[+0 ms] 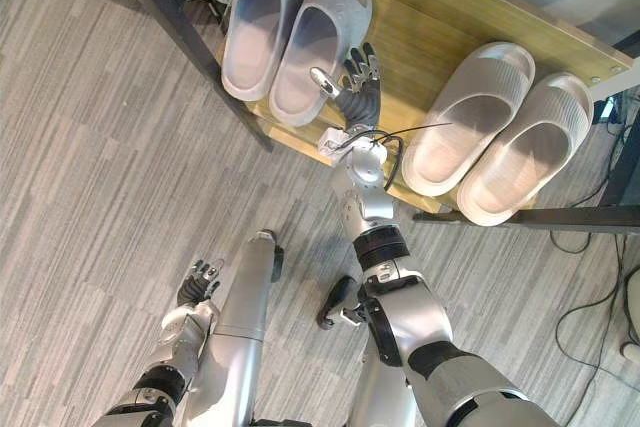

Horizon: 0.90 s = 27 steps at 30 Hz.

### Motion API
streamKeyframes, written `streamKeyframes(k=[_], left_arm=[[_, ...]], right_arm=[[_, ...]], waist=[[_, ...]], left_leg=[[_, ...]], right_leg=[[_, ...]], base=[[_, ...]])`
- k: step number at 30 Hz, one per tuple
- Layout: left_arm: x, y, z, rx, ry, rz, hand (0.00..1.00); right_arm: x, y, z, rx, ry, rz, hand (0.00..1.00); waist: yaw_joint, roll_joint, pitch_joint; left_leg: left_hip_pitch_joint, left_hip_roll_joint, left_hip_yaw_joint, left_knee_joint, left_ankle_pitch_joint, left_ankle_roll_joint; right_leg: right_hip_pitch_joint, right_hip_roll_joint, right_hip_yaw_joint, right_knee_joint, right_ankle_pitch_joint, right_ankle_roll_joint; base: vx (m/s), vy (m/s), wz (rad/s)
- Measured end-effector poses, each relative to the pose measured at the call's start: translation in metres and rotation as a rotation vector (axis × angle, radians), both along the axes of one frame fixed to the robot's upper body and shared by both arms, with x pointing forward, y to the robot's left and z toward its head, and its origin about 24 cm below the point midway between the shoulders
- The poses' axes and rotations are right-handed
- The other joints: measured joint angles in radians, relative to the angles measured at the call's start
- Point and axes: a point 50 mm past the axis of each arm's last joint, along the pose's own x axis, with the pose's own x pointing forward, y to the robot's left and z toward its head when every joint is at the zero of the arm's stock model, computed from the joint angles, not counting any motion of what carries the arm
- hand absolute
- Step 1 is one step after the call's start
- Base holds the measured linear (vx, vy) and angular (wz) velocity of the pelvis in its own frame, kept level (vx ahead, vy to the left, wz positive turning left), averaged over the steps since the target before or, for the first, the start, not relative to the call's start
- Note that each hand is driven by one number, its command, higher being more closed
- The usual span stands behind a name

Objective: Organize the slippers on the shoe rack

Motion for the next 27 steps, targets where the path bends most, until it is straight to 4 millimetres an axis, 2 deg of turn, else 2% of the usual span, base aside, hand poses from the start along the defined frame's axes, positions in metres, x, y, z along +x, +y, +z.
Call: streamKeyframes(k=[6,12,20,23,24,26,27], left_arm=[[-0.001,0.000,-0.001,-0.024,0.001,0.028,0.00],[-0.003,-0.002,-0.004,-0.043,0.008,0.045,0.00],[-0.018,0.001,-0.013,-0.013,0.052,0.022,0.00],[-0.026,-0.001,-0.019,0.012,0.081,-0.016,0.00],[-0.033,-0.007,-0.024,0.020,0.105,-0.056,0.00],[-0.039,-0.013,-0.028,0.027,0.123,-0.093,0.00],[-0.045,-0.020,-0.032,0.037,0.138,-0.148,0.00]], right_arm=[[0.001,0.000,-0.003,-0.012,0.026,-0.009,0.00],[-0.004,-0.005,-0.008,-0.083,0.022,-0.050,0.00],[-0.028,-0.013,-0.029,-0.222,-0.022,-0.096,0.00],[-0.040,-0.011,-0.042,-0.289,-0.025,-0.085,0.00],[-0.049,-0.007,-0.059,-0.335,0.000,-0.053,0.00],[-0.057,-0.004,-0.073,-0.374,0.024,-0.026,0.00],[-0.065,-0.003,-0.087,-0.402,0.053,0.000,0.00]], waist=[[0.001,0.001,0.000],[-0.004,0.001,0.000],[-0.035,-0.002,-0.006],[-0.049,-0.006,-0.032],[-0.055,-0.009,-0.065],[-0.060,-0.014,-0.083],[-0.064,-0.022,-0.109]], left_leg=[[0.019,0.006,-0.003,-0.011,0.003,-0.002],[0.091,0.021,0.001,-0.046,0.003,-0.001],[0.324,0.057,0.044,-0.249,0.048,0.017],[0.423,0.067,0.070,-0.336,0.064,0.029],[0.484,0.071,0.089,-0.389,0.072,0.038],[0.542,0.071,0.105,-0.436,0.082,0.044],[0.594,0.071,0.122,-0.486,0.095,0.052]], right_leg=[[0.020,0.007,-0.004,-0.012,0.000,-0.001],[0.088,0.029,-0.004,-0.058,0.012,-0.003],[0.297,0.069,-0.004,-0.278,0.097,0.004],[0.388,0.081,-0.004,-0.380,0.134,0.016],[0.446,0.088,-0.003,-0.444,0.159,0.025],[0.499,0.091,-0.002,-0.497,0.177,0.035],[0.545,0.092,-0.002,-0.549,0.196,0.042]], base=[[0.00,0.000,0.00],[0.00,0.019,-0.05],[0.04,0.051,-0.09],[0.08,0.080,-0.13],[0.12,0.103,-0.12],[0.11,0.093,-0.10],[0.10,0.076,-0.09]])
